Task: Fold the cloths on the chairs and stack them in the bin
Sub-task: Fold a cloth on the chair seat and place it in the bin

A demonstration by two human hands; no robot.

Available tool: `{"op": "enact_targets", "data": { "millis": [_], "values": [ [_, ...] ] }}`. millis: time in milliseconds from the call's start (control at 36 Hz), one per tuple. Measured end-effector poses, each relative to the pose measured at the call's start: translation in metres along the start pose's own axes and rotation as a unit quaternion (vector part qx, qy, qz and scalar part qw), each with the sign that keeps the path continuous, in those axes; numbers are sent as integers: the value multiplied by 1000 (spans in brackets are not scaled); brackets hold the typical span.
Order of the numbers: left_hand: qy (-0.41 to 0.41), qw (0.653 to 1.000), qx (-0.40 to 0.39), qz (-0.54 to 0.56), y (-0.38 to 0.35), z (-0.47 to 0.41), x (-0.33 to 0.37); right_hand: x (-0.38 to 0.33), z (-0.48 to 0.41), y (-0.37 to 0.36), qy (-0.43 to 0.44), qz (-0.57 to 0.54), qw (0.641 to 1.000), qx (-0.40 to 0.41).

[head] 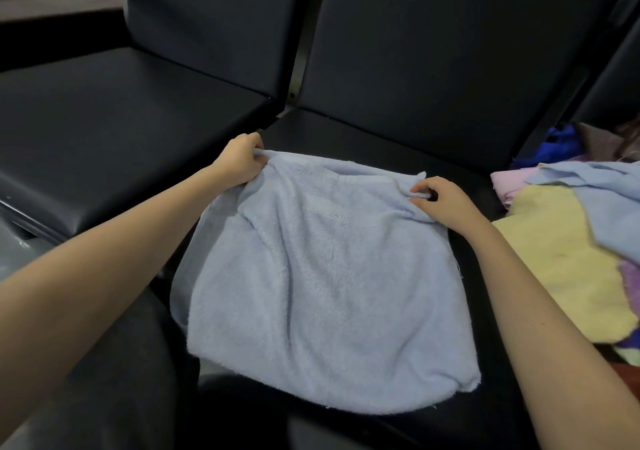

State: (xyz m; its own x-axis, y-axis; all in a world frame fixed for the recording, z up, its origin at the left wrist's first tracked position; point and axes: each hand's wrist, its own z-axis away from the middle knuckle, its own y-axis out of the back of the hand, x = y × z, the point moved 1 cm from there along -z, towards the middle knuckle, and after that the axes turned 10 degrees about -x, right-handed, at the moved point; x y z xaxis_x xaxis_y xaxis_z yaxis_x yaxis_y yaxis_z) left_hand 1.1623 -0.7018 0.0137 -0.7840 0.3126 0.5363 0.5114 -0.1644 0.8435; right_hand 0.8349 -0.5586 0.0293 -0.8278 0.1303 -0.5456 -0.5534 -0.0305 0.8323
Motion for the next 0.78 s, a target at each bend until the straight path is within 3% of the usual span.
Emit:
{"op": "enact_targets", "data": {
  "millis": [222, 639, 778],
  "values": [
    [-6, 1000, 1, -1, -1, -1, -2, 6, -2, 1, 12, 29, 999, 21],
    [-3, 1000, -5, 3, 0, 1, -2, -1, -5, 9, -31, 102, 993, -54],
    [-3, 1000, -6, 10, 0, 2, -1, -4, -1, 10, -26, 14, 999, 20]
  ]
}}
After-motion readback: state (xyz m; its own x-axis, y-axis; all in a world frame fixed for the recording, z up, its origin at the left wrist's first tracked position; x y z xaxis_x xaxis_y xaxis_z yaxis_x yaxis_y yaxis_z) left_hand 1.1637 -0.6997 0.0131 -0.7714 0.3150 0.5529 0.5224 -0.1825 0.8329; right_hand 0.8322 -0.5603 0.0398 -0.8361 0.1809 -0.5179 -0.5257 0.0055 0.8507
